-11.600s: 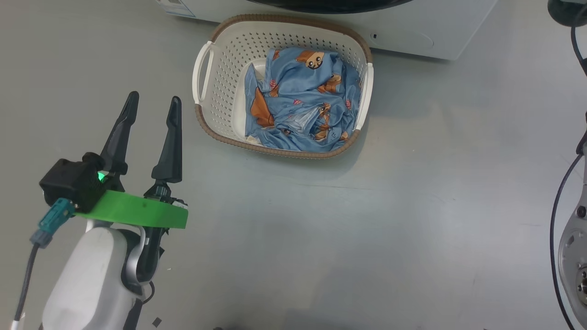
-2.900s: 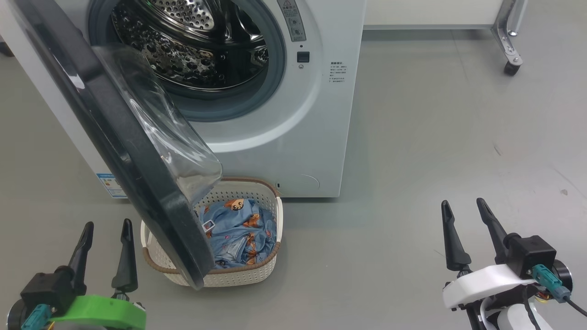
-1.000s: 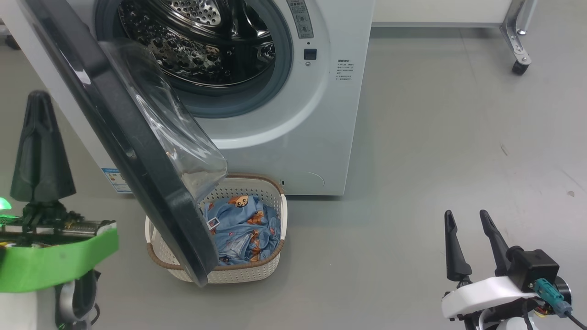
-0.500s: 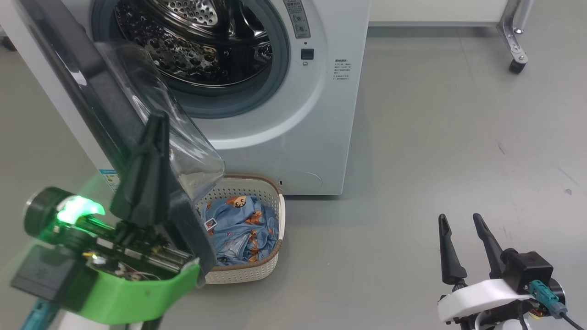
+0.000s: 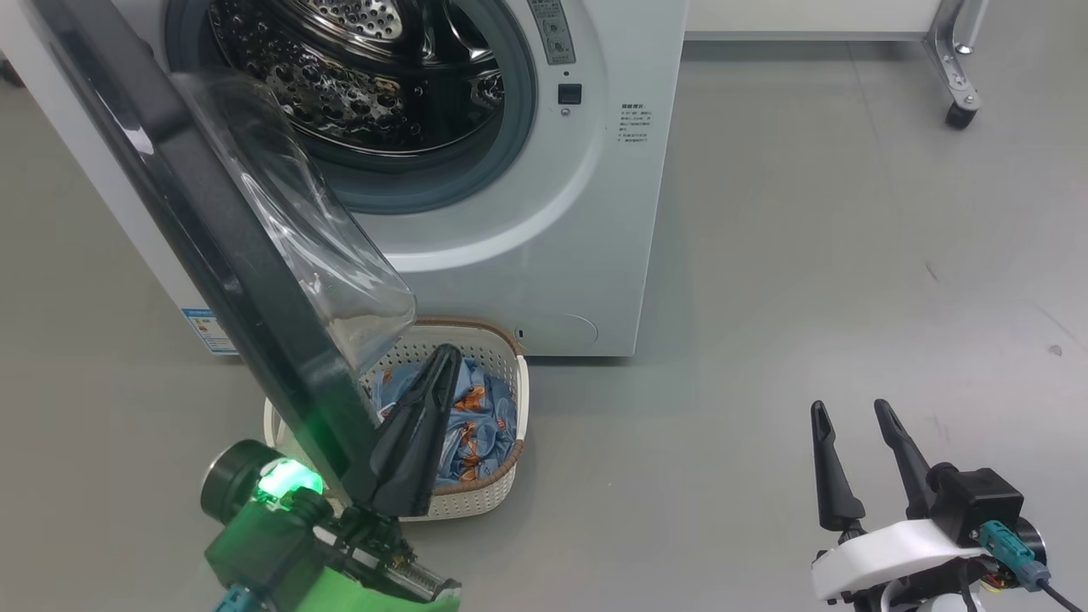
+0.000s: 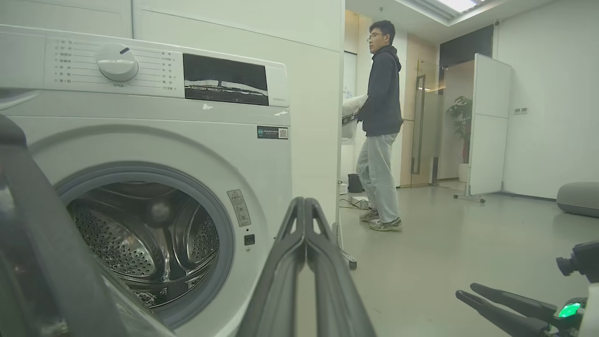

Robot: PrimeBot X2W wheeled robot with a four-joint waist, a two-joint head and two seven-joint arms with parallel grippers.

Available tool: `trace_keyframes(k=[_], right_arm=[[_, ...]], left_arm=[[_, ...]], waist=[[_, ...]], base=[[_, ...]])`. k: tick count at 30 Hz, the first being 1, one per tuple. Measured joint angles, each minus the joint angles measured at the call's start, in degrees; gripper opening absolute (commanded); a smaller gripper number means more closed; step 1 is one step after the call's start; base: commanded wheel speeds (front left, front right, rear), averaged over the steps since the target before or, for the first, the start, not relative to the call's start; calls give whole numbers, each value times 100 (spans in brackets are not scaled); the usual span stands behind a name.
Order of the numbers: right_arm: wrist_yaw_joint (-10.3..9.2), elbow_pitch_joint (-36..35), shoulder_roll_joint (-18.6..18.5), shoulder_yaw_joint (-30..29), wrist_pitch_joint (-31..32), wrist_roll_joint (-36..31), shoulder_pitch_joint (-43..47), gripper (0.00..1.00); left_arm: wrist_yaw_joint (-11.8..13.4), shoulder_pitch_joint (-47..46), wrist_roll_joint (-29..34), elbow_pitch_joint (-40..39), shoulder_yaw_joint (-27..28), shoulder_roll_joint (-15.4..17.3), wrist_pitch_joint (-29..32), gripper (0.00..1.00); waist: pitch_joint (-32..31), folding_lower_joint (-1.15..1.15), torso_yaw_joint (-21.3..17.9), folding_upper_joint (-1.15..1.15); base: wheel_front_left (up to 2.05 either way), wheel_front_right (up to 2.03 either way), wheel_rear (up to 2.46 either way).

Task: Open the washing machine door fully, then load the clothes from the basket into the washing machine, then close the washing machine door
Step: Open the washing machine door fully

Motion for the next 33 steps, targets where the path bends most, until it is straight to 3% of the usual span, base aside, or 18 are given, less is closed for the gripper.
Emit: trace_keyframes(k=[10, 33], right_arm=[[49, 9, 8, -41, 0, -91, -4, 100], [151, 49, 135, -113, 0, -143, -110, 100]], left_arm=[[0, 388, -5, 592, -124, 46, 1, 0], [0, 257, -120, 1492, 131, 41, 8, 0]], waist=[[60, 0, -11, 0], [462, 0, -207, 0]], base=[[0, 0, 0], [0, 0, 0]])
